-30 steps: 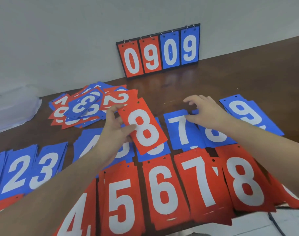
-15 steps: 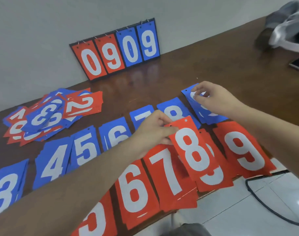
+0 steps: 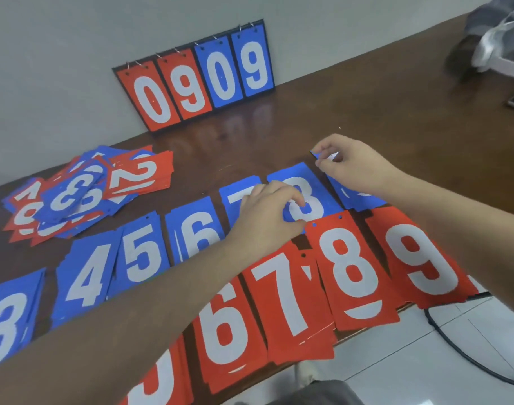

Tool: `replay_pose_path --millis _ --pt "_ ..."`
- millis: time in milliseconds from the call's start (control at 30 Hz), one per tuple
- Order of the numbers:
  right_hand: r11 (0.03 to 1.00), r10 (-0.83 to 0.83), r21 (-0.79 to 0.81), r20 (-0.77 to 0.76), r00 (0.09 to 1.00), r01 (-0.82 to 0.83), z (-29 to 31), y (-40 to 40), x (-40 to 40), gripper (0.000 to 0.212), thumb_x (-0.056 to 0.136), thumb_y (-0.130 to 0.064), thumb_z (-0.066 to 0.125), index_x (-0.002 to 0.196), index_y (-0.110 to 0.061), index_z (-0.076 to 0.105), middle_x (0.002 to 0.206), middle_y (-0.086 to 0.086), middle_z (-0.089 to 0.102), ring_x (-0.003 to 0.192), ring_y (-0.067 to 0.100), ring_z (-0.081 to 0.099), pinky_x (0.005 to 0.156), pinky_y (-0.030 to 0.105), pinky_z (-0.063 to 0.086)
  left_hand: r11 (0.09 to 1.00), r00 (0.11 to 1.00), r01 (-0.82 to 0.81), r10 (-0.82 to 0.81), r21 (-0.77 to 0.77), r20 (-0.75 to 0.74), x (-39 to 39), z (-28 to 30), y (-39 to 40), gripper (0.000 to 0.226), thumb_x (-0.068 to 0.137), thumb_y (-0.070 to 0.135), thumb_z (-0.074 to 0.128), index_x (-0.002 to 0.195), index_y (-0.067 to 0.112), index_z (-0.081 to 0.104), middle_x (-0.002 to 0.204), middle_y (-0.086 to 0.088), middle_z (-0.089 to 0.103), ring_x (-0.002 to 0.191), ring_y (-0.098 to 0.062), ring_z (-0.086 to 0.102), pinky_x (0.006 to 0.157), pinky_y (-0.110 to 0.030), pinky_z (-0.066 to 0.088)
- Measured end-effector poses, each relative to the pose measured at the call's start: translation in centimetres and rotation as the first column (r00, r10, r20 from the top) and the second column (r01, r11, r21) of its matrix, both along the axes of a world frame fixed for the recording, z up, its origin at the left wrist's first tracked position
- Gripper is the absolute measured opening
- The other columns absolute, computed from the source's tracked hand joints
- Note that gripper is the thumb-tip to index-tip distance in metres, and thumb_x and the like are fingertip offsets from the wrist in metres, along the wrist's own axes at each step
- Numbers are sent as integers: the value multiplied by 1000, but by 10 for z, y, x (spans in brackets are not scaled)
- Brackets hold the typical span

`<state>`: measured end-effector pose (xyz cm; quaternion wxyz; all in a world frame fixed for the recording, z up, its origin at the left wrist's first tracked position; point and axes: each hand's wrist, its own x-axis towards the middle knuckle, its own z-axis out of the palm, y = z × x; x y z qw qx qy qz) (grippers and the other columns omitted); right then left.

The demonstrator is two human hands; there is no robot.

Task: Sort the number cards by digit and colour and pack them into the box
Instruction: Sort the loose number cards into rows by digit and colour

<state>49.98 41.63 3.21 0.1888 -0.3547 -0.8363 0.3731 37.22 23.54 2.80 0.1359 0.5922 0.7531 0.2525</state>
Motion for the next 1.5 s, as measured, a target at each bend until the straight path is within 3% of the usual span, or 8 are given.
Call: replay_pose_path --millis 133,333,600,700,1000,1267,1367,1500 --pt "997 74 -14 1 997 -74 0 -10 -34 16 97 -24 61 109 -34 60 105 -10 66 82 3 59 65 12 43 988 989 -150 149 25 23 -42 2 -21 19 86 26 73 102 31 64 114 16 54 111 -15 45 102 -40 35" --pt "972 235 -33 14 972 -235 3 -34 -102 16 96 -26 61 108 -36 60 100 -11 65 83 12 62 77 32 53 934 932 -357 354 32 77 -126 1 -68 15 92 26 65 93 40 58 106 17 56 108 -15 54 102 -49 43" --pt "921 387 -58 17 922 -385 3 -78 -192 19 96 -26 59 113 -32 63 92 -14 63 83 5 61 68 17 41 771 767 -636 626 38 142 -224 -5 -144 11 96 14 62 102 24 61 111 6 57 106 -12 53 92 -28 46" --pt "911 413 -22 56 909 -413 5 -94 -222 18 97 -26 59 114 -31 63 96 -13 64 87 5 61 69 18 43 708 705 -705 696 33 136 -249 -6 -169 12 96 15 61 107 21 63 115 6 53 104 -10 53 81 -13 40" --pt "863 374 273 221 901 -425 0 -121 -294 39 95 -30 60 134 -28 57 124 0 59 120 23 48 96 35 45 542 577 -804 810 246 101 -291 0 -205 7 93 12 61 99 16 61 109 2 50 98 -16 52 86 -28 43" --pt "778 376 252 546 748 -575 -16 -124 -316 57 103 -60 29 156 -37 31 167 -5 22 154 24 14 122 48 15 598 597 -800 802 -48 21 -334 0 -195 43 101 39 52 141 22 46 145 -1 49 128 -24 50 104 -49 46" --pt "800 404 238 463 789 -550 -11 -114 -311 47 100 -59 44 138 -33 54 157 -4 40 148 21 29 118 44 27 609 618 -783 784 -124 -54 -343 -3 -190 49 104 49 42 146 24 42 151 -2 45 132 -26 48 105 -47 47" --pt "838 372 209 458 807 -505 -5 -104 -310 44 87 -63 65 115 -32 53 153 -4 43 144 20 35 113 42 34 597 623 -782 763 -181 -174 -356 -7 -187 56 101 60 40 147 29 43 154 0 44 141 -29 36 109 -48 37"
